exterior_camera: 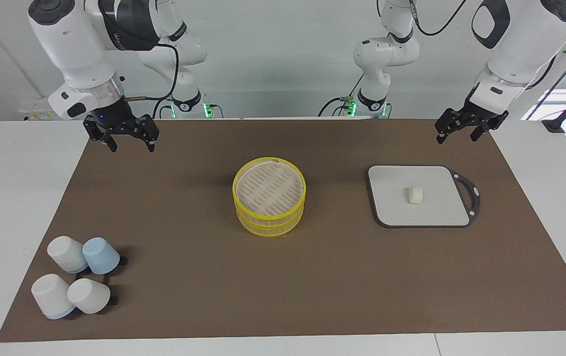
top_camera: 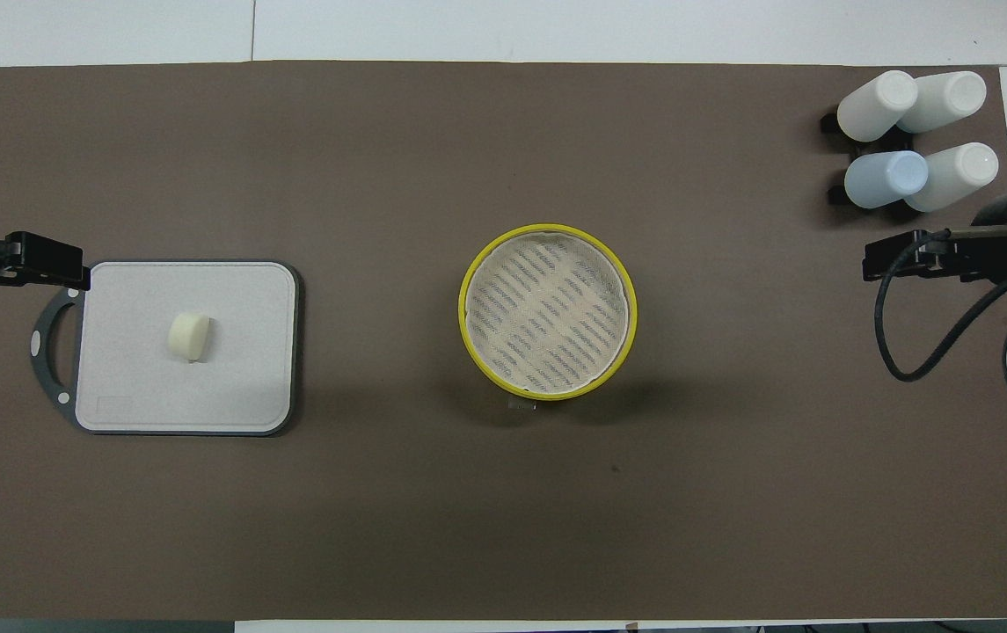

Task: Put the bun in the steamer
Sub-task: 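Reach the right gripper to the steamer lid while the left gripper approaches the bun, then grasp the white lid with the right gripper while the left gripper grasps the bun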

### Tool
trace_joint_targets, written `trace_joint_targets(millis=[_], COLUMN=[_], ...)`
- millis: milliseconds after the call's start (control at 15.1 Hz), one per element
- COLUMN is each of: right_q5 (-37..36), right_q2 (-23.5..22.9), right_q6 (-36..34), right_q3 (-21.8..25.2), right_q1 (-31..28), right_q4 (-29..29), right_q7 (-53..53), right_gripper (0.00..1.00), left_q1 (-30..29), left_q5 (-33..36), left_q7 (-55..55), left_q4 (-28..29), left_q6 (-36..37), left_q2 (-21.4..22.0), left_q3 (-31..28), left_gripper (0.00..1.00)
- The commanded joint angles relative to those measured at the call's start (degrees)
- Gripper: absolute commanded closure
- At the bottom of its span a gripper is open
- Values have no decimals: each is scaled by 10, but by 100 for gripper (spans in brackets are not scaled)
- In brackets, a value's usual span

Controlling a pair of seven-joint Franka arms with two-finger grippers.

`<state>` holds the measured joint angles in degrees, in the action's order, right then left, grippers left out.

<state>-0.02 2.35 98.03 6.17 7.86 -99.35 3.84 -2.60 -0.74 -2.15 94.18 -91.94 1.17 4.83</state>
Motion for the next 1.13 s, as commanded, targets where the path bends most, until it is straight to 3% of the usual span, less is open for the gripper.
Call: trace_joint_targets(millis=[0,332,531,664,796,929,1062], right_q5=[-2,-2,36,42,25,-37,-41], right_q2=[5,9,-4,-44,-108,-181,-238], right_q6=[12,15,70,61,28,2,-13], right_q3=[-4,-19,-77,-116,-148,-148,-149], right_q1=[-5,-4,-7,-3,26,100,132], right_q4=[-9,-18,-3,41,118,196,261], right_q7=[-6,-9,-6,19,114,178,252], right_gripper=[0,0,0,0,0,0,0], left_q1=[-1,-1,-2,-8,-14,-22,-24], left_q5=[-6,-6,-7,-7,-7,-7,-7], left_q7=[-1,-1,11,32,60,92,109], left_q4=[-11,-10,26,114,201,258,323], left_q6=[14,14,-16,-87,-167,-230,-324], left_q2=[0,0,14,42,57,46,33], left_q3=[-1,-1,-2,-2,-2,-2,-2], left_gripper=[0,0,0,0,0,0,0])
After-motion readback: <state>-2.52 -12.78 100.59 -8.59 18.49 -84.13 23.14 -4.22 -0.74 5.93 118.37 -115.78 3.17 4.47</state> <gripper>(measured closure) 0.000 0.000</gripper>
